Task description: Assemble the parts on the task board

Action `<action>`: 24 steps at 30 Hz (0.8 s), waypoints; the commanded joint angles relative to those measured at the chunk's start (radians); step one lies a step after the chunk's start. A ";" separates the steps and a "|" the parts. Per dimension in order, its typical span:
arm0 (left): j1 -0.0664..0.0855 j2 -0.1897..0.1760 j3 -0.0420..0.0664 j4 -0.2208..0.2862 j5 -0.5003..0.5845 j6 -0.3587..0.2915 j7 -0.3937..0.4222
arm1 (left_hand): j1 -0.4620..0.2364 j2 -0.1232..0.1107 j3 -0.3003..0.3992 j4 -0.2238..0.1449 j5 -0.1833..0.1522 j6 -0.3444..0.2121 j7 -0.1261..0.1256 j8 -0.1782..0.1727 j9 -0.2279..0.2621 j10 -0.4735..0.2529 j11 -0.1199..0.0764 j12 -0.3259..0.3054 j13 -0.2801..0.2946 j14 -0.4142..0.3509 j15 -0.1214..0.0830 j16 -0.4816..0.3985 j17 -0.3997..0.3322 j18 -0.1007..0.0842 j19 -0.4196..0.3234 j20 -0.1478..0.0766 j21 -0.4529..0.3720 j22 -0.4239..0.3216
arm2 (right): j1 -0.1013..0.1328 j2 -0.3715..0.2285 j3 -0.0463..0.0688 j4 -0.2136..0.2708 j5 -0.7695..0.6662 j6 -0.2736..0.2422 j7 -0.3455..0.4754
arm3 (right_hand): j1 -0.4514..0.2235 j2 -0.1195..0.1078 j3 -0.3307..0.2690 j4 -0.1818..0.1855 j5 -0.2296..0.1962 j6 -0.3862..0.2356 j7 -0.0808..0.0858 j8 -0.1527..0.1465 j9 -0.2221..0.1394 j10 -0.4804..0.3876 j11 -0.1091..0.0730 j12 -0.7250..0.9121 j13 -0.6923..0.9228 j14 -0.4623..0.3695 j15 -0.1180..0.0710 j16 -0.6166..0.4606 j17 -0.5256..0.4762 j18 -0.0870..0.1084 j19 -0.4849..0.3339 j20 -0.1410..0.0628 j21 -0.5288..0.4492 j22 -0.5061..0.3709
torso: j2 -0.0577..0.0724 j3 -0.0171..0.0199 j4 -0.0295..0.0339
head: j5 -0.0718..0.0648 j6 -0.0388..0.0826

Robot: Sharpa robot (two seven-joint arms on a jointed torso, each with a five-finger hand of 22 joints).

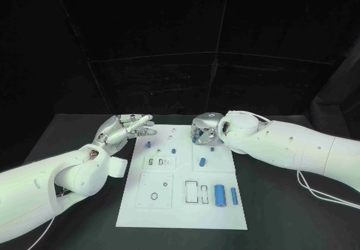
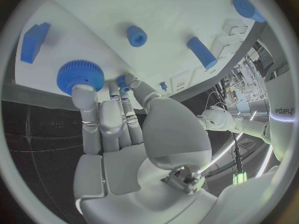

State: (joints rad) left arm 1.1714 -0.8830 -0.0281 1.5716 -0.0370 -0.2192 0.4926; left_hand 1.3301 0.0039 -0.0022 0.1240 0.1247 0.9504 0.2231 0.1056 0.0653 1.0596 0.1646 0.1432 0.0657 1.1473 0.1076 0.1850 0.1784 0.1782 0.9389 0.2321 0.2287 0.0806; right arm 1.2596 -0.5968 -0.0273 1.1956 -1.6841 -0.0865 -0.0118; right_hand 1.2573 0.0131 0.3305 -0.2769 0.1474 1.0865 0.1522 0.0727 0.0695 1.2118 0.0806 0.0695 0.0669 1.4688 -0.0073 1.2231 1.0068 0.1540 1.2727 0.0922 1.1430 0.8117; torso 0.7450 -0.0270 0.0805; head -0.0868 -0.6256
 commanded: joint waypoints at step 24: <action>0.002 -0.001 0.001 -0.008 0.003 0.014 0.000 | -0.007 0.012 -0.004 -0.005 -0.003 -0.003 0.009 -0.005 0.000 -0.008 0.006 -0.003 -0.001 0.000 0.011 -0.010 0.004 0.006 0.005 0.001 -0.009 -0.004 | 0.003 0.071 0.001 -0.045 0.085 -0.287 -0.051 | -0.021 0.003 0.103 0.053 -0.039 0.050 -0.012 0.000 0.008 0.048 -0.013 -0.009 0.001 0.025 -0.010 0.050 0.031 -0.031 0.015 -0.007 0.079 0.092 | 0.006 -0.0006 0.0039 | 0.001 0.012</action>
State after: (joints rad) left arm 1.1718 -0.8851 -0.0281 1.5634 -0.0362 -0.2144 0.4842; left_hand 1.3260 0.0080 -0.0050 0.1212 0.1247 0.9467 0.2267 0.1056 0.0654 1.0560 0.1681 0.1432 0.0659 1.1474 0.1148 0.1800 0.1803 0.1781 0.9389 0.2322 0.2246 0.0773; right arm 1.2596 -0.5308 -0.0269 1.1577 -1.6152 -0.3199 -0.0358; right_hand 1.2390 0.0239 0.4241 -0.2294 0.1047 1.1372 0.1405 0.0751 0.0715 1.2646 0.0665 0.0642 0.0686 1.4687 -0.0147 1.2672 1.0389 0.1395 1.2871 0.0839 1.2192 0.9029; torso 0.7499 -0.0274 0.0829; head -0.0838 -0.6131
